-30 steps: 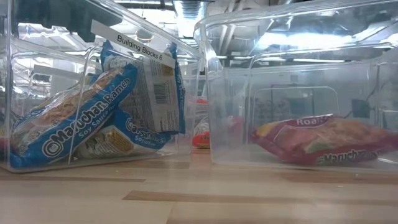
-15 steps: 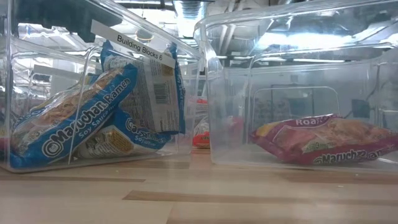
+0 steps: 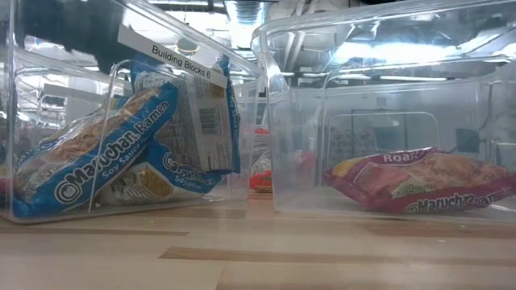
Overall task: Sort Maruchan noodles
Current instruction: Put the red noodle pack into the bottom right transparent bin
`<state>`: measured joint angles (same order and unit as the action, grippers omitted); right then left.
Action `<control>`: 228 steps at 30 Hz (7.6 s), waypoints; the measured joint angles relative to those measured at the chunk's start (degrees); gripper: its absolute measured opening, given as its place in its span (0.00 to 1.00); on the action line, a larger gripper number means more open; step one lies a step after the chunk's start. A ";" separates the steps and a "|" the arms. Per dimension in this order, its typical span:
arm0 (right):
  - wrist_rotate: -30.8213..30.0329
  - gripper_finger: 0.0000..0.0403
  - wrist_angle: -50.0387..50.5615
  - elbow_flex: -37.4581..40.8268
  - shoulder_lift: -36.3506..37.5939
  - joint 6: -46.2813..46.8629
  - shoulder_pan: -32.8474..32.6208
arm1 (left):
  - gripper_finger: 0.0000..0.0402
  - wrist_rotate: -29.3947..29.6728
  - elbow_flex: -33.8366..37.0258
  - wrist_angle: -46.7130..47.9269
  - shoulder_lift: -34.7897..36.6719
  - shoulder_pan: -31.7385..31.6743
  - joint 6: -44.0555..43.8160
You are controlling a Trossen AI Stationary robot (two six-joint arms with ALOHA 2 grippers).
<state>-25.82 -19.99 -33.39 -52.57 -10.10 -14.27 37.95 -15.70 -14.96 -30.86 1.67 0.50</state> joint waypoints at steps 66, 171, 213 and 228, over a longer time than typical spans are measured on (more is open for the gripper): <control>0.26 0.22 0.39 0.04 -3.05 4.69 6.82 | 0.00 -0.59 -23.93 -66.94 -84.69 -29.97 -43.38; 0.32 0.22 0.18 0.02 -3.02 5.60 6.93 | 0.00 -33.93 6.47 -47.47 -41.58 -23.96 -42.62; 0.28 0.22 0.70 0.02 -3.02 5.62 6.93 | 0.50 -22.44 -22.45 36.99 -42.77 -26.46 -16.27; 0.28 0.22 1.09 0.02 -3.02 5.63 6.91 | 0.51 -17.51 -22.82 33.26 -53.99 -27.16 -19.38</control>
<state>-25.54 -18.90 -33.36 -55.59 -4.47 -7.35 20.44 -38.52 18.30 -84.85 -25.49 -18.88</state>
